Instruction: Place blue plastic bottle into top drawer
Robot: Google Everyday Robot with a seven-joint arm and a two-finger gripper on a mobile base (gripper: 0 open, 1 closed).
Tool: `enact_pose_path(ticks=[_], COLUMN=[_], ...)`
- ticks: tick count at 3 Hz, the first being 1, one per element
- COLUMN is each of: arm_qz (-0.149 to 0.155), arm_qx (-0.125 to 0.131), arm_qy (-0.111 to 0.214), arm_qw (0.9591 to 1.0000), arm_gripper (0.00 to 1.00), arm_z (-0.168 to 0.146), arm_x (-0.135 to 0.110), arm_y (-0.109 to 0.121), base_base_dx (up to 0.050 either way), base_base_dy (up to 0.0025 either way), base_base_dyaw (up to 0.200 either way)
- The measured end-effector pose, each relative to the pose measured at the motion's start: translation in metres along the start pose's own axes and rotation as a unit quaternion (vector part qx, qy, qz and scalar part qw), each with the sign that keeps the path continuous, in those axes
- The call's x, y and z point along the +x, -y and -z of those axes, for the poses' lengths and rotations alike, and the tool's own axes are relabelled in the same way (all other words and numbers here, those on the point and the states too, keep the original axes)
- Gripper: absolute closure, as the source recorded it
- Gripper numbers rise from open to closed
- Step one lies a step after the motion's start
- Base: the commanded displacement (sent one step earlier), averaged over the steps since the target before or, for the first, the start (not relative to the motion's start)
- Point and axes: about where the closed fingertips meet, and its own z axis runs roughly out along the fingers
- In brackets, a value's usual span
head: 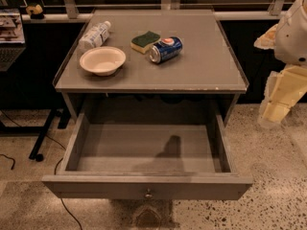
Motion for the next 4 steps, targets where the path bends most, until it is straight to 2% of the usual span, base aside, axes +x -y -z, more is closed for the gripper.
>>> enact_pose_path(ticks=[2, 3, 4], arm_qz=[0.0, 0.0, -0.009], arm_qx=[0.0, 0.0, -0.004], arm_qy=[0.0, 0.0, 0.039], arm_qw=[1.0, 1.0, 0.9992], arm_gripper=[0.0, 0.0, 0.0], arm_z=[0.0, 0.0, -0.002], arm_x=[0.0, 0.0, -0.012], arm_y=[0.0, 0.0, 0.001], base_base_dx=[0.05, 0.0, 0.0], base_base_dy=[0.0, 0.0, 0.0], base_base_dyaw=[0.0, 0.0, 0.0])
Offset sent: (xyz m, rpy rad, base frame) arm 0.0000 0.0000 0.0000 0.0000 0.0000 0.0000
